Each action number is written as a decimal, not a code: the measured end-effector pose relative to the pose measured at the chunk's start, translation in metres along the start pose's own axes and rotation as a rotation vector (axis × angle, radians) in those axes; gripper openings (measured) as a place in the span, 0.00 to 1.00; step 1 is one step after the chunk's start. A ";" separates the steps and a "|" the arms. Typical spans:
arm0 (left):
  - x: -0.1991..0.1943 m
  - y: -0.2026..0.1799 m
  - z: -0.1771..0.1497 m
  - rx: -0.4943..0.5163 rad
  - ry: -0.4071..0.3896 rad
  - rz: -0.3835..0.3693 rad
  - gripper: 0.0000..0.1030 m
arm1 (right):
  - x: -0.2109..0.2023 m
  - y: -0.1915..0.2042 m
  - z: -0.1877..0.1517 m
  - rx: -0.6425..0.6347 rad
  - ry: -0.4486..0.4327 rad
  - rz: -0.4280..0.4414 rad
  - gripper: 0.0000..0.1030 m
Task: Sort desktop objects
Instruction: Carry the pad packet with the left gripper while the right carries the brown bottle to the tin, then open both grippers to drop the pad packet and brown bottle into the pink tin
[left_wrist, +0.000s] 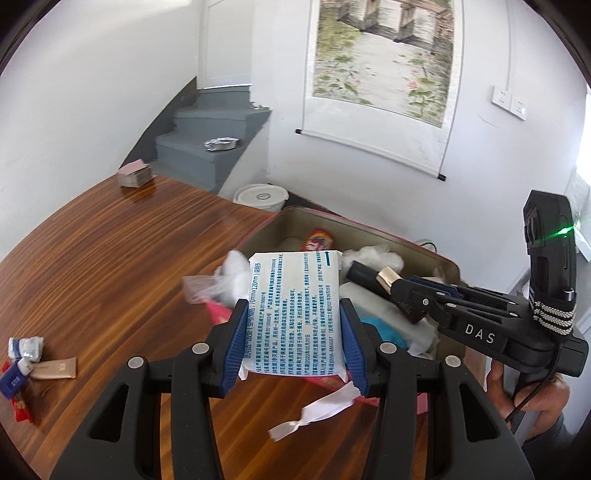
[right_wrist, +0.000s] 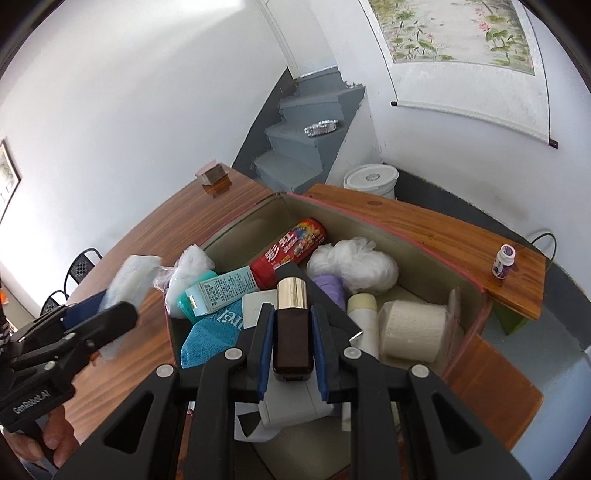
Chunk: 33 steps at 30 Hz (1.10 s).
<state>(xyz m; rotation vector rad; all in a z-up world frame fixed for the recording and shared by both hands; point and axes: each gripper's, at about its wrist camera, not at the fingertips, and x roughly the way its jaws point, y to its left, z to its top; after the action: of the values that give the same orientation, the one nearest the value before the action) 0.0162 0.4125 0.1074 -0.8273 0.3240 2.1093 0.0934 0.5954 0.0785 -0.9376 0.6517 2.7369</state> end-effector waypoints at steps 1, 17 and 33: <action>0.001 -0.003 0.000 0.005 0.002 -0.005 0.49 | -0.003 -0.001 0.000 0.001 -0.013 -0.004 0.22; 0.032 -0.040 0.004 0.080 0.022 -0.050 0.51 | -0.028 -0.021 -0.001 0.098 -0.088 -0.018 0.22; 0.001 -0.019 -0.002 0.010 -0.034 -0.037 0.58 | -0.022 -0.003 -0.004 0.080 -0.074 0.017 0.22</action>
<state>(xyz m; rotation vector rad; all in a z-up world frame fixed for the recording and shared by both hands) 0.0312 0.4236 0.1066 -0.7848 0.2981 2.0836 0.1136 0.5960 0.0881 -0.8132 0.7529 2.7233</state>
